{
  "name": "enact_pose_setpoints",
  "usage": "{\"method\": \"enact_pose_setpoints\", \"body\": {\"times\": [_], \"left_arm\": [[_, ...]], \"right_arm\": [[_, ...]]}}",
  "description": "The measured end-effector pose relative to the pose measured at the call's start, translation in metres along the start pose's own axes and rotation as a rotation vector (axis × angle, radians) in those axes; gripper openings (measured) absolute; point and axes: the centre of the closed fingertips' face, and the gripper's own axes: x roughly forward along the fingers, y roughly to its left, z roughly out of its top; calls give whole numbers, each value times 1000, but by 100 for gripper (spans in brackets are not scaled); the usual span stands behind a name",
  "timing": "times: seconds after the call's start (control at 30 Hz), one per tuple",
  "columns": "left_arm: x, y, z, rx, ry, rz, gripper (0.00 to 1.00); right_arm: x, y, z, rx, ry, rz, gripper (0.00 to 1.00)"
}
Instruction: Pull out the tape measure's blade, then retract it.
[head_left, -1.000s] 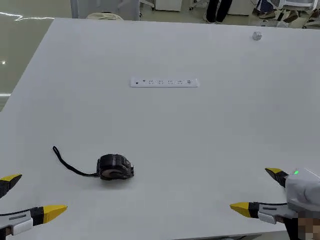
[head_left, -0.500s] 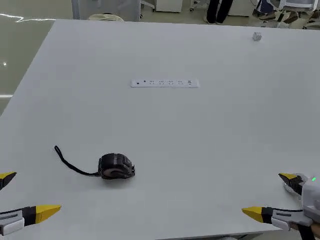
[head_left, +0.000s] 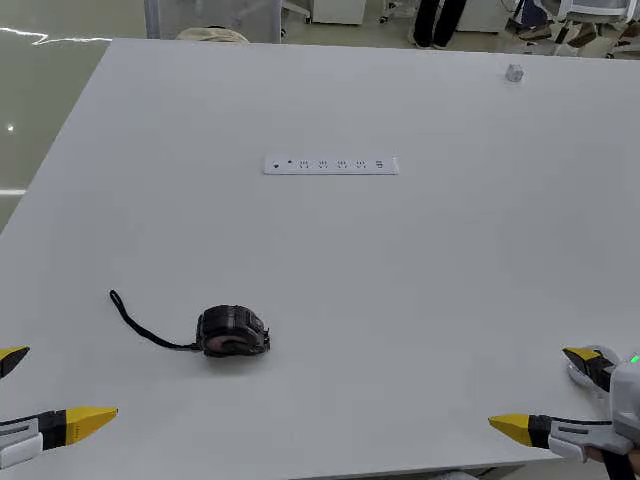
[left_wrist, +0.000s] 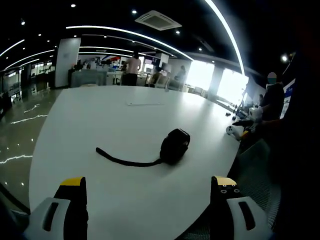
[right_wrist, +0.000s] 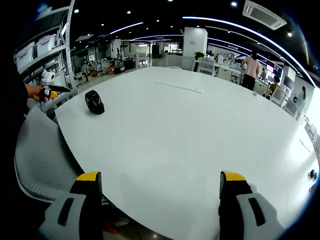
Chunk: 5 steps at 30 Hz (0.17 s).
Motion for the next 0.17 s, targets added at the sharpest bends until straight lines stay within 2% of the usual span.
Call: {"method": "enact_pose_setpoints", "body": {"times": [0.17], "left_arm": [[2,-5,-6,8,13,-13,100]], "right_arm": [[0,3,0,3,1,4,100]]}}
